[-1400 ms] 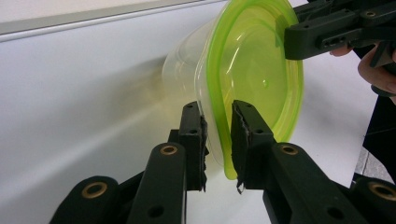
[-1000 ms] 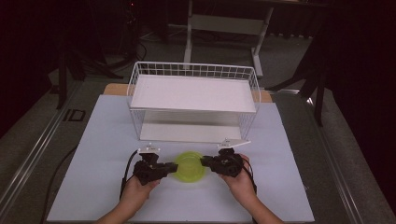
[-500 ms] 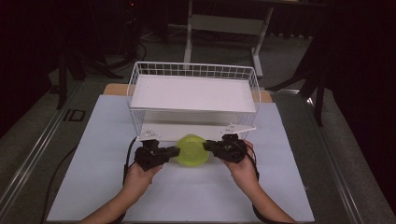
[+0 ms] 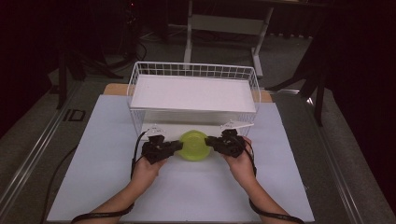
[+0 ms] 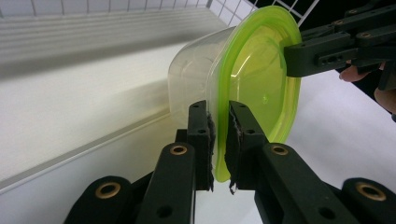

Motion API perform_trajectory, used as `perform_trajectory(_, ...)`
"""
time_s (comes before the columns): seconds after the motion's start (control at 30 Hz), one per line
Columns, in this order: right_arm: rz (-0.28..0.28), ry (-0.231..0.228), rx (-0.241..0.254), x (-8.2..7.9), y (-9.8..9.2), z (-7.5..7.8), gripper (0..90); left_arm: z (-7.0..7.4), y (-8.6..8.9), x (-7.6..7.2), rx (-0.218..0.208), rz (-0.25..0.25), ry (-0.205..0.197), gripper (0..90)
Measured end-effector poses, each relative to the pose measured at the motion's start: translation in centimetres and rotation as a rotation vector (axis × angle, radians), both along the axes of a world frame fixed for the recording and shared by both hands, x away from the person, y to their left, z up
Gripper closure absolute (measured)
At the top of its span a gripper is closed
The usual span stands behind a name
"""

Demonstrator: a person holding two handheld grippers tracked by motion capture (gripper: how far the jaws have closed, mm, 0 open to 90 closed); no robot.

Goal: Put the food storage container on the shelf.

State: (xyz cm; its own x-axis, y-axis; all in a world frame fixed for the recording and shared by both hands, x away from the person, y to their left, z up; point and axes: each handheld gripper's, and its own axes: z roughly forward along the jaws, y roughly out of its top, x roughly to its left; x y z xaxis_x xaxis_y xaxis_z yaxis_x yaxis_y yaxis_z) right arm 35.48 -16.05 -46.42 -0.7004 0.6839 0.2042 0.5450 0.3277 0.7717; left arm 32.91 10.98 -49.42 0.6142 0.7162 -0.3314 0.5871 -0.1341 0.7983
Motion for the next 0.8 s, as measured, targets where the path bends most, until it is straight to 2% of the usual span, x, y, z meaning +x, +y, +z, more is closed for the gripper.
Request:
perform_trajectory(0.27, -0.010, 0.004, -0.015, 0.9, 0.3, -0.8, 80.1, -0.8, 0.0, 1.1, 0.009, 0.009, 0.009, 81.5)
perform_trajectory(0.57, -0.027, -0.011, -0.022, 1.6, 0.5, -1.3, 80.1, -1.2, -0.2, 2.0, 0.027, 0.018, 0.011, 81.3)
perform_trajectory(0.7, -0.032, -0.017, -0.037, 1.9, 0.6, -1.5, 80.0, -1.5, -0.1, 2.3, 0.011, 0.017, 0.018, 81.3)
perform_trajectory(0.8, -0.036, -0.012, -0.027, 2.0, 0.5, -1.6, 79.9, -1.5, -0.1, 2.5, 0.004, 0.011, 0.021, 81.2)
